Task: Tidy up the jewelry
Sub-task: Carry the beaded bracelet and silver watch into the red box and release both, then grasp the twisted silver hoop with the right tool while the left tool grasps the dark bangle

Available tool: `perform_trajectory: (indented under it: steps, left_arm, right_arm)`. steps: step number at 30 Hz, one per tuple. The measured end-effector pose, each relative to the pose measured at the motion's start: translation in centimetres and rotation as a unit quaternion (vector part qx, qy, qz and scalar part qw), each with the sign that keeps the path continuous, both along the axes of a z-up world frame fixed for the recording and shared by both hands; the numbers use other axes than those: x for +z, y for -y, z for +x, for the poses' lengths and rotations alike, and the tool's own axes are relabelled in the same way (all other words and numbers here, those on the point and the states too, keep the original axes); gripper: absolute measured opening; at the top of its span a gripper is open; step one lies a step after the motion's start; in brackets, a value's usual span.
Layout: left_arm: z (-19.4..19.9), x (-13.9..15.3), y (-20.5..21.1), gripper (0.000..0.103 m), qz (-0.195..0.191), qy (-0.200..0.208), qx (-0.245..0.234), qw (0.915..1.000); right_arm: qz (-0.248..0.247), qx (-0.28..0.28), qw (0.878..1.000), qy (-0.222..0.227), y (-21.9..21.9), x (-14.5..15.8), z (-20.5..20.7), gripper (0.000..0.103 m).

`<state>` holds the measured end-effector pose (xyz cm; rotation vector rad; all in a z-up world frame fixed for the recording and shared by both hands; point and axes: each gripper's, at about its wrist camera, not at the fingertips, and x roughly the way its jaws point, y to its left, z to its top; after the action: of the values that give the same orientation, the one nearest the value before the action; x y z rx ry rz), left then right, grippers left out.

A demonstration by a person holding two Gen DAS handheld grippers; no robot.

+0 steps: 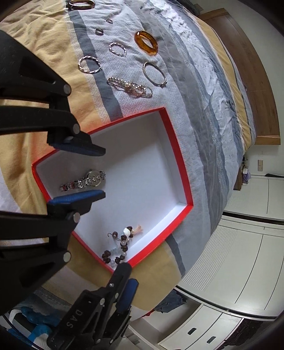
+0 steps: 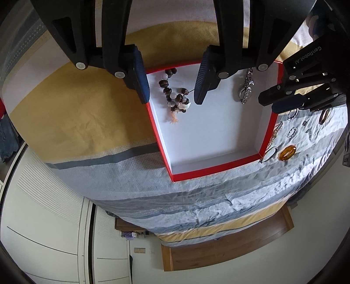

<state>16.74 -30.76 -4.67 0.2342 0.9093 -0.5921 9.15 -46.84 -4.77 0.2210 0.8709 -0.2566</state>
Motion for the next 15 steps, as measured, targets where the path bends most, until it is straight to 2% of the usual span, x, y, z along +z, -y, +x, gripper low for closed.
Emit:
perform_trajectory:
  steps: [7,15]
  left_arm:
    - [-2.0,4.1,-4.2,0.031,-0.02,0.034,0.03,0.9988]
    - [-4.9,7.4,-11.4,0.031,-0.032,0.062,0.067,0.9953]
  right_arm:
    - [-0.007,0.01,1.0,0.021,-2.7,3.6,-2.0,0.042]
    - [-0.014,0.04,0.998,0.044,-8.5,7.7,-3.8,0.042]
